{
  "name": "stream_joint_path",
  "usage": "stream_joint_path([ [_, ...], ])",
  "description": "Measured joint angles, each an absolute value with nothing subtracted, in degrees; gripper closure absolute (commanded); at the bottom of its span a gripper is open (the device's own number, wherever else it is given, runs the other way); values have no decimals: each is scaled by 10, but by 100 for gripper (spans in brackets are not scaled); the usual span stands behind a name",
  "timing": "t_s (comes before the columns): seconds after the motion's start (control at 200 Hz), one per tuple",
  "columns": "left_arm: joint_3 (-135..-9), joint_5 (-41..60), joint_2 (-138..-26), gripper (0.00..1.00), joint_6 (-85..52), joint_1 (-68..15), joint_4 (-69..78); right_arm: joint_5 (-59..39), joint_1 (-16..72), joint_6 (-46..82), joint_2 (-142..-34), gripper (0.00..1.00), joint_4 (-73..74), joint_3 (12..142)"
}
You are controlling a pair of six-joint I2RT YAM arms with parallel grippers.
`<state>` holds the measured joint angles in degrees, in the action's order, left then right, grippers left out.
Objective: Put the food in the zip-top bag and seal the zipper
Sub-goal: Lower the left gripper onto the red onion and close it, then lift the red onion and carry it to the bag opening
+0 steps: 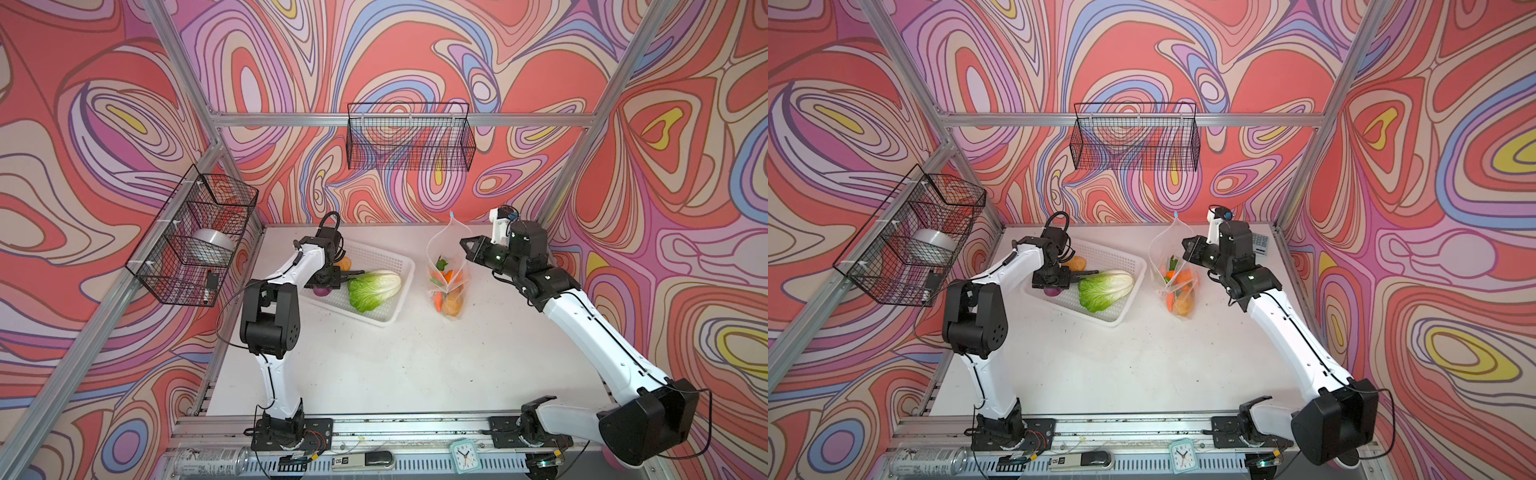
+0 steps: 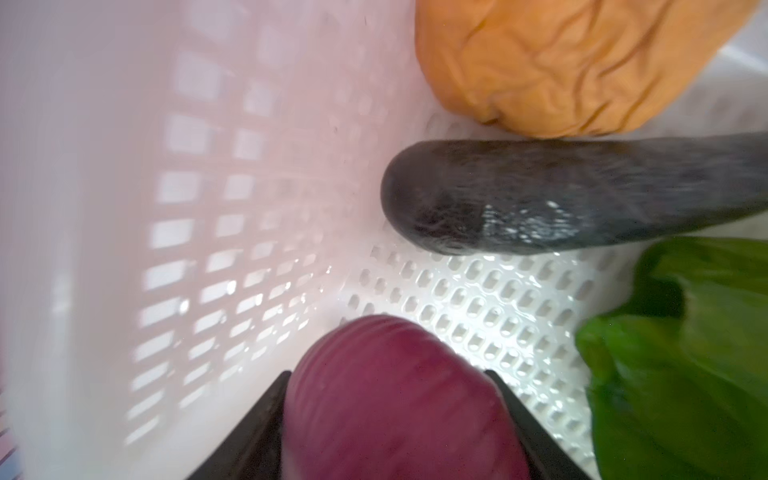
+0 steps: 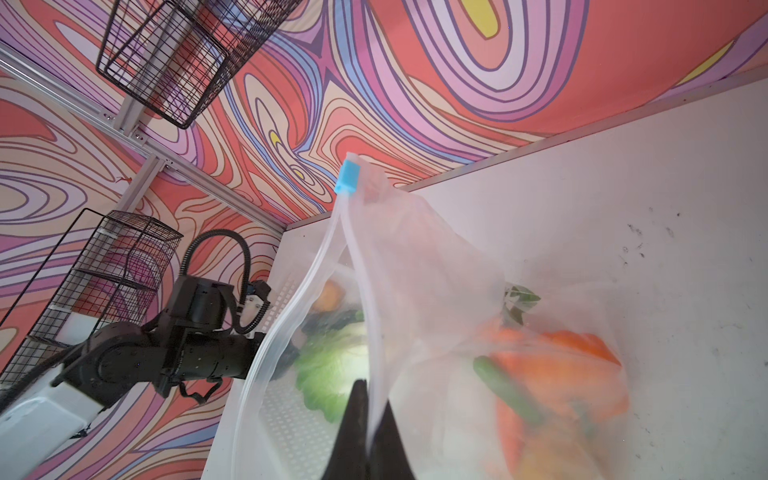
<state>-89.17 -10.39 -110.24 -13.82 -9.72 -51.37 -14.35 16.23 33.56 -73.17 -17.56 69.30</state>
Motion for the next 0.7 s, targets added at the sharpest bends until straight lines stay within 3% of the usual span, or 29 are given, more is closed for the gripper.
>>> stream_joint_path([
  [0.27, -899, -36, -987, 42, -154, -114, -505, -144, 162, 337, -732, 100, -171, 688],
  [0.701, -957, 114, -919, 42, -224, -255, -391, -143, 162, 338, -729, 100, -167, 681],
])
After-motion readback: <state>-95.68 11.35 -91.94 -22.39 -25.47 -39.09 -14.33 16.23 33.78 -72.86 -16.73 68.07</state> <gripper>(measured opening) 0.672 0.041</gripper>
